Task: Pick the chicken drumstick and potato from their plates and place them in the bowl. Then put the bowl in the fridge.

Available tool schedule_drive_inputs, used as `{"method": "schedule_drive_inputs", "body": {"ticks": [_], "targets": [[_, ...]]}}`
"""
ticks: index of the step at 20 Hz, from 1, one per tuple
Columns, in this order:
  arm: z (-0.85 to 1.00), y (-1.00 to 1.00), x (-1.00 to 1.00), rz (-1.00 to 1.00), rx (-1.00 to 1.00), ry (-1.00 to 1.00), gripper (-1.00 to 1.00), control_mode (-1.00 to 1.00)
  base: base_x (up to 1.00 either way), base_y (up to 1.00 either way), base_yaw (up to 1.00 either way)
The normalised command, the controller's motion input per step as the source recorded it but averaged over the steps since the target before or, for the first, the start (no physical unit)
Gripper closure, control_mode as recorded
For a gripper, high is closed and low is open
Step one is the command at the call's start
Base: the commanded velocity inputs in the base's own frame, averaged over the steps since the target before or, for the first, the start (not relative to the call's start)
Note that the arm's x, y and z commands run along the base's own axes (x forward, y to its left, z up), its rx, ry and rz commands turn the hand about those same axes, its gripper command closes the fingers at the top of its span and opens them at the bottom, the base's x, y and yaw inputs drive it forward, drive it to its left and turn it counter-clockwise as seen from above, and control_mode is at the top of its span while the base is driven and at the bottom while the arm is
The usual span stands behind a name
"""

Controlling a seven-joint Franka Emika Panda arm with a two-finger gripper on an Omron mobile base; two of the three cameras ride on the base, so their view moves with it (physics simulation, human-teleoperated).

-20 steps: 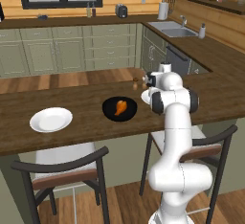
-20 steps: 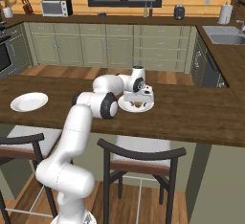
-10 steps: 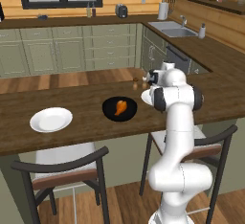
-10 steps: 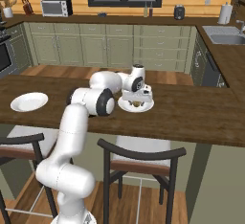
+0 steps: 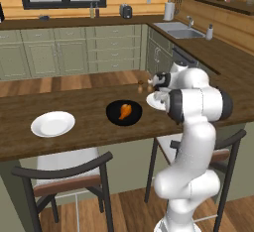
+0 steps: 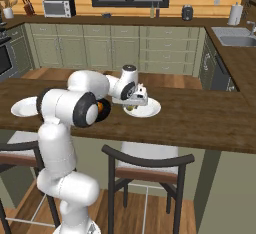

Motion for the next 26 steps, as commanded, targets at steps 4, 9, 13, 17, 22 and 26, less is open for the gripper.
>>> {"method": "schedule_drive_inputs", "body": {"ticks": [4,9,13,17,22,26], "targets": [[0.59,0.8,-0.99,0.04,0.0,-0.09,1.0,-1.0,0.0,0.0,0.0],[0.62,0.99,-0.23,0.01,0.0,0.08,1.0,-1.0,0.0,0.0,0.0],[0.25,0.86,0.06,0.0,0.01,0.2,1.0,-1.0,0.0,0.0,0.0],[0.0,0.44,0.77,0.0,0.03,0.24,1.0,-1.0,0.0,0.0,0.0],[-0.5,0.4,0.6,0.02,0.04,0.06,1.0,-1.0,0.0,0.0,0.0],[-0.54,0.49,0.18,0.02,0.0,-0.07,1.0,-1.0,0.0,0.0,0.0]]}}
